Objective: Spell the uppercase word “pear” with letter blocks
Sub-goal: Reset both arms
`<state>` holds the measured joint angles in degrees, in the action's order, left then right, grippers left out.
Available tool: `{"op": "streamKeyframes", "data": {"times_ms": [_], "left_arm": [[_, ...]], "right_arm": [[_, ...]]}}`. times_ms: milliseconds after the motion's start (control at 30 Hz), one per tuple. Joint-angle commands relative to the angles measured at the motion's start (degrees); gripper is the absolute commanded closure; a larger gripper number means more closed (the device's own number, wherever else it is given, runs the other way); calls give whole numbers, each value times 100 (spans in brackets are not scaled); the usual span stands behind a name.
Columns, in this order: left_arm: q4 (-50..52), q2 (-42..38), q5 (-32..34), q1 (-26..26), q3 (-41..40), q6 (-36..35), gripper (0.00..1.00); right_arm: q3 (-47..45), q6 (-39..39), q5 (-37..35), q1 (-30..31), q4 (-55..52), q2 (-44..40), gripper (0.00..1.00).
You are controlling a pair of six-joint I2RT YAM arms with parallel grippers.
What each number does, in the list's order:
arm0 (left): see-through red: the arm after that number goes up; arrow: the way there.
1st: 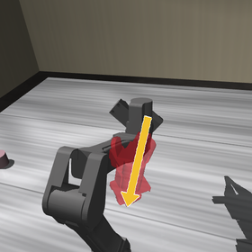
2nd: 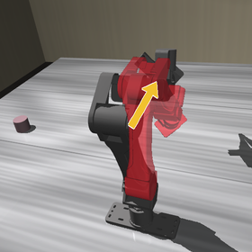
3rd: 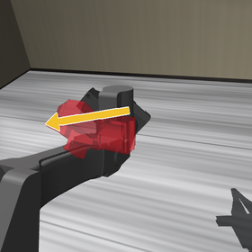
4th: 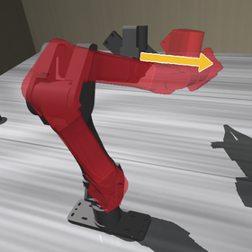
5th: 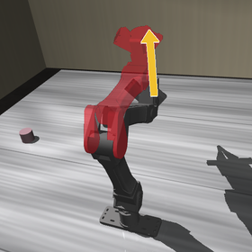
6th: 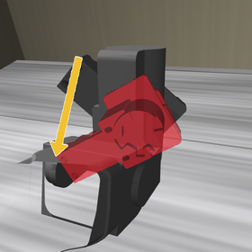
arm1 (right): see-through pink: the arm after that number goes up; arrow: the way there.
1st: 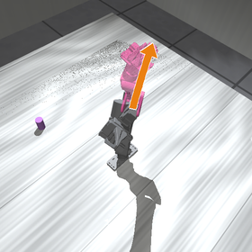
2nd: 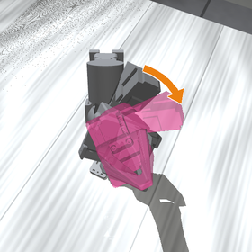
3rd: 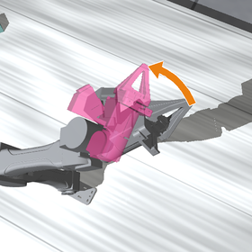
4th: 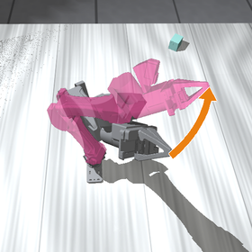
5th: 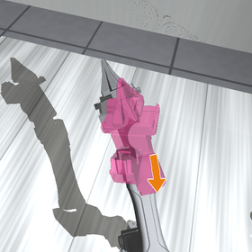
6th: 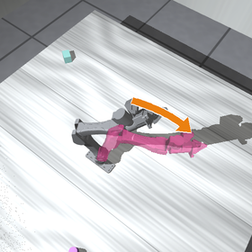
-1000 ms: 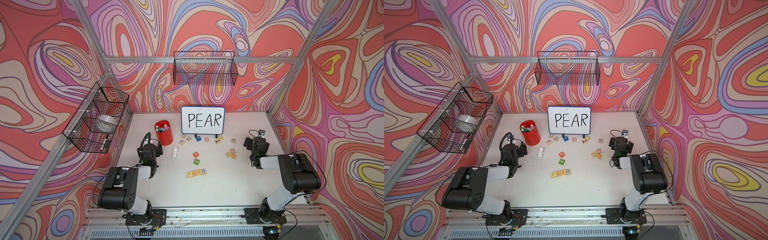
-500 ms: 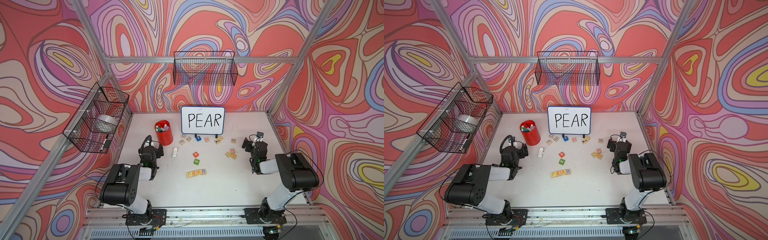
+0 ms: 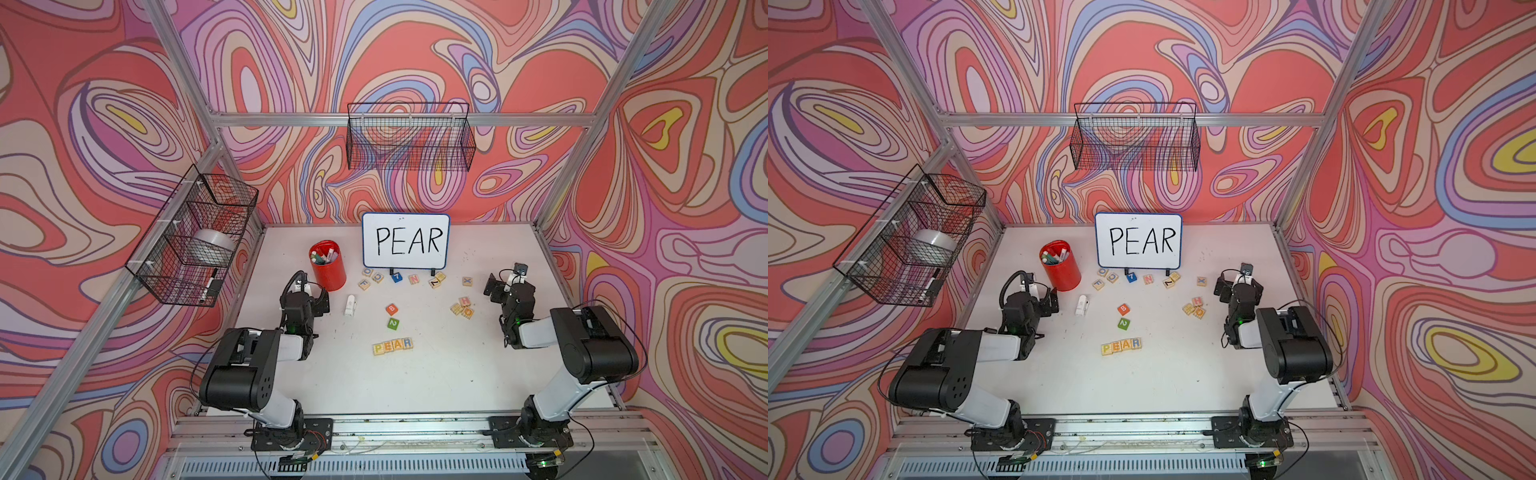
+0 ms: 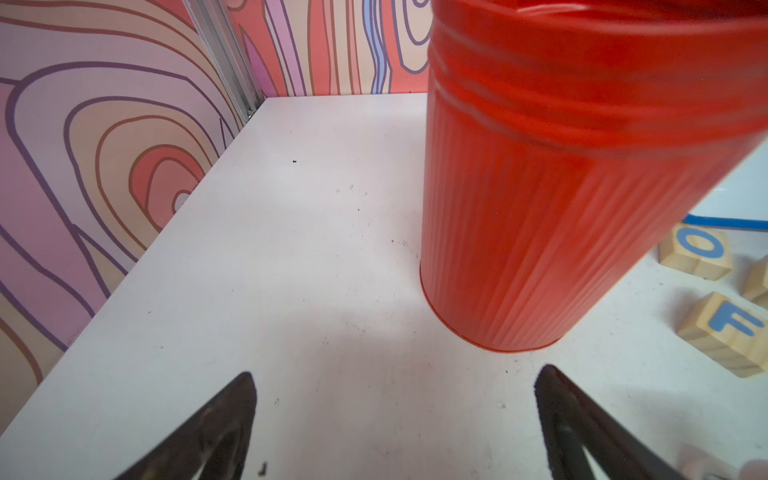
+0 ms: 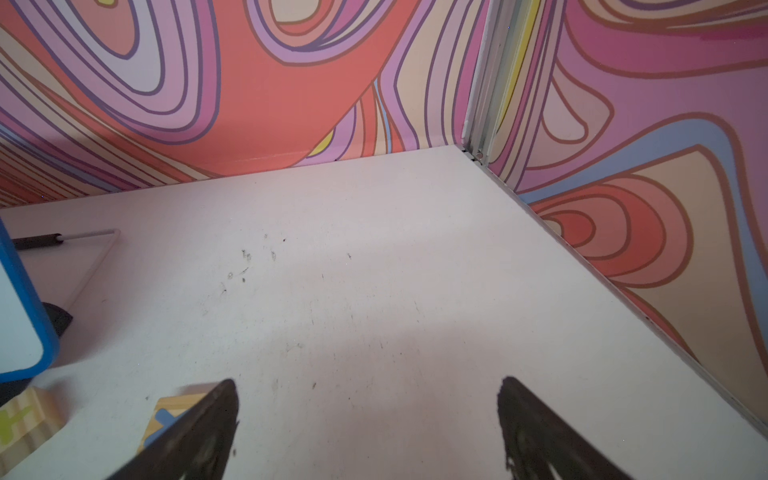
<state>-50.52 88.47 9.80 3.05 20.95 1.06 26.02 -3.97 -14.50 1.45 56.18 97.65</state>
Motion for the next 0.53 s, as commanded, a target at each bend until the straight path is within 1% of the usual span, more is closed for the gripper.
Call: {"op": "streamKeyframes", "data": {"times_ms": [0,300,500], "left_arm": [[-143,-1,-104,11,17,-104,0],[-143,16,-106,5,37,-101,0],[-44,-2,-252,-98,63,-22,0]], "right_arm": [[-9,32,18,-31,86,62,2],[-24,36,16,-31,102,53,2],[-33,36,13,-29,121,49,1]]}}
